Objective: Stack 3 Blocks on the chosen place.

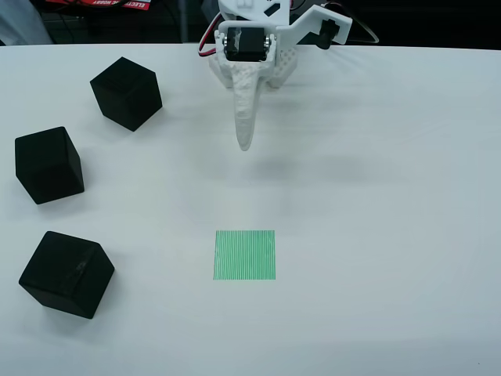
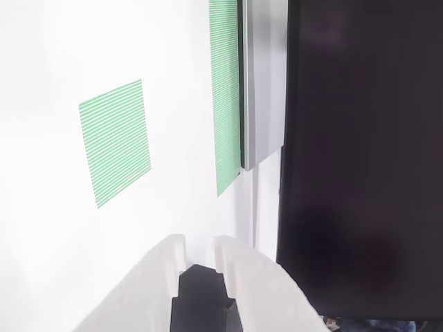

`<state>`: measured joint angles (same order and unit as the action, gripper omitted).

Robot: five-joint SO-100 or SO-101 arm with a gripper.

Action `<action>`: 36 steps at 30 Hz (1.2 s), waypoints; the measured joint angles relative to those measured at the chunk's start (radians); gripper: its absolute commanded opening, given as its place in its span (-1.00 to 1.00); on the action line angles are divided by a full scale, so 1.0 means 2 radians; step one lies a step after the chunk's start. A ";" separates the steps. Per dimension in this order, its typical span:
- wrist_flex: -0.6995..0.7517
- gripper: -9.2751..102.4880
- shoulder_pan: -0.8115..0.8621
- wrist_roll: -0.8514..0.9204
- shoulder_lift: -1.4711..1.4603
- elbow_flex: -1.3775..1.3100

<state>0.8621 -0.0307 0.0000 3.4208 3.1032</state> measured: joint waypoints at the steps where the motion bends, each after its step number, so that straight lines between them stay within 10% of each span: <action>1: 0.000 -0.84 0.000 0.000 0.000 0.000; 20: 0.002 -0.84 -0.010 0.001 -0.016 -0.017; 36: 0.037 -0.84 0.015 0.127 -0.309 -0.368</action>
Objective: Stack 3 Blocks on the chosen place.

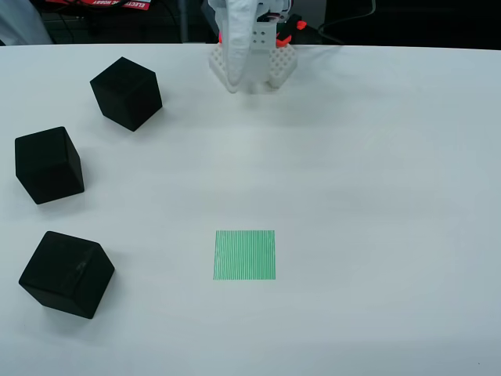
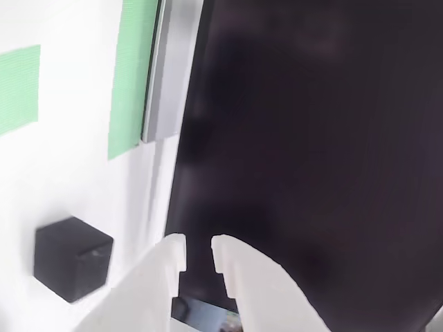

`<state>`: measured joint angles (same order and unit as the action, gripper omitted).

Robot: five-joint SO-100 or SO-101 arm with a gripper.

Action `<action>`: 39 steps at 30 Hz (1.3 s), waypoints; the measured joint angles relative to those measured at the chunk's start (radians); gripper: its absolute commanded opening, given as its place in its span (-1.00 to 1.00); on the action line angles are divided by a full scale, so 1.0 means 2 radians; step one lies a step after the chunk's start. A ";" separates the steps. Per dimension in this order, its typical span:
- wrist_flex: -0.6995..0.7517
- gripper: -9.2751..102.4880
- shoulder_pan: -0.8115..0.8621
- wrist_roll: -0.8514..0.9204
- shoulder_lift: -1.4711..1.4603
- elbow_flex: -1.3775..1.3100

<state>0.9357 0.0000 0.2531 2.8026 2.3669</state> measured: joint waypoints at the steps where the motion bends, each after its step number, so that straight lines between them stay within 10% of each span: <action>1: 0.003 -0.84 0.010 0.031 -0.013 -0.017; 18: 0.075 -0.84 0.228 0.525 -0.141 -0.072; 39: 0.072 -0.56 0.293 0.591 -0.387 -0.231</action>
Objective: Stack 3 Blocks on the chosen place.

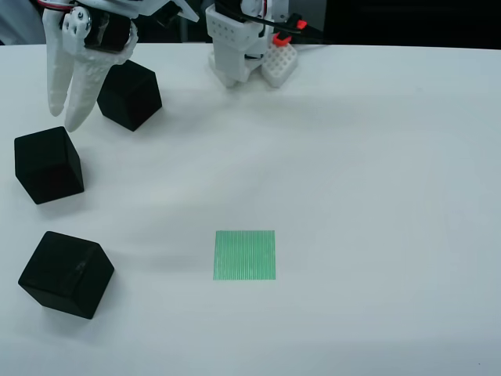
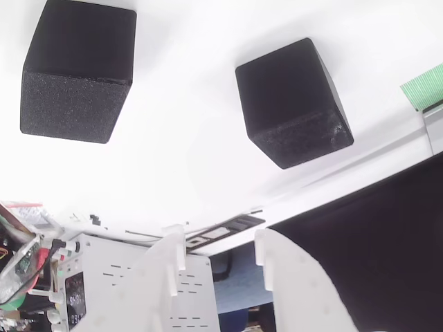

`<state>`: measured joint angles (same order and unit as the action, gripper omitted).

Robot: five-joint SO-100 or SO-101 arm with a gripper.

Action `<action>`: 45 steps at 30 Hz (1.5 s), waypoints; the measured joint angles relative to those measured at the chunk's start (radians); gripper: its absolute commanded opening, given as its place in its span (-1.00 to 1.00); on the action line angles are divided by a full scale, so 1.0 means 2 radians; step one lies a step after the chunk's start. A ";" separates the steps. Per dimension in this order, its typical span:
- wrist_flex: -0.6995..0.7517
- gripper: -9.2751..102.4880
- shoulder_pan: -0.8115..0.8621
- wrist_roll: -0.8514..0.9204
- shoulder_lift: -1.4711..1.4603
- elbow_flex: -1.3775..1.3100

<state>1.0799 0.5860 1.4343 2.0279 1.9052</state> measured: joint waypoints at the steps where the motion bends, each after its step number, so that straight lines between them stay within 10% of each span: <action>1: -0.002 -0.54 0.000 0.001 -0.012 -0.008; 15: -0.149 -0.27 0.002 0.059 -0.186 -0.081; 45: -0.210 -0.14 0.014 0.232 -0.341 -0.159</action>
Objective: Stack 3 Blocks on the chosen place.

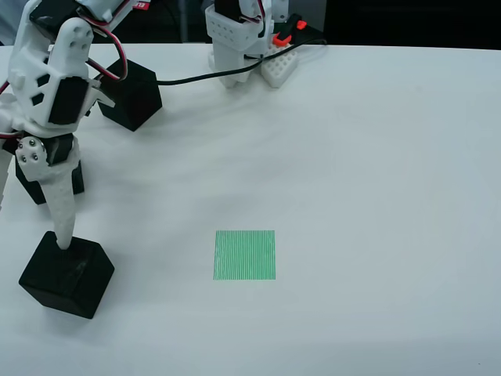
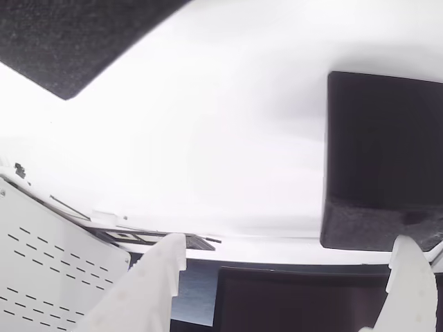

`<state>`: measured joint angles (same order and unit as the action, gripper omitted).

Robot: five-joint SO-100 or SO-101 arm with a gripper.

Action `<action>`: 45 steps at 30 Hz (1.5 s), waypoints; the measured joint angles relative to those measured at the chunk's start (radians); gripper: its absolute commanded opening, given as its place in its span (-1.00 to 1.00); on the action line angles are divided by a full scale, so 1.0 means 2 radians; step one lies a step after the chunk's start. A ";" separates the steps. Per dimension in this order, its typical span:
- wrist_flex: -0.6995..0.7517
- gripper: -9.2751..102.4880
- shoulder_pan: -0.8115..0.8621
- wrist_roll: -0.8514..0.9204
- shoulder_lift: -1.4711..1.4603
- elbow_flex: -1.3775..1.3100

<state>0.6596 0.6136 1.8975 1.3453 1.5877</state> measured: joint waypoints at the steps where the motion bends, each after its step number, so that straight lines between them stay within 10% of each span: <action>1: 0.000 -0.13 0.000 0.000 -0.002 -0.003; 31: -0.041 -0.10 -0.053 -0.005 -0.053 0.009; 45: -0.065 -0.48 -0.078 -0.038 -0.031 0.054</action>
<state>0.5292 0.4571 1.8208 1.2839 1.6950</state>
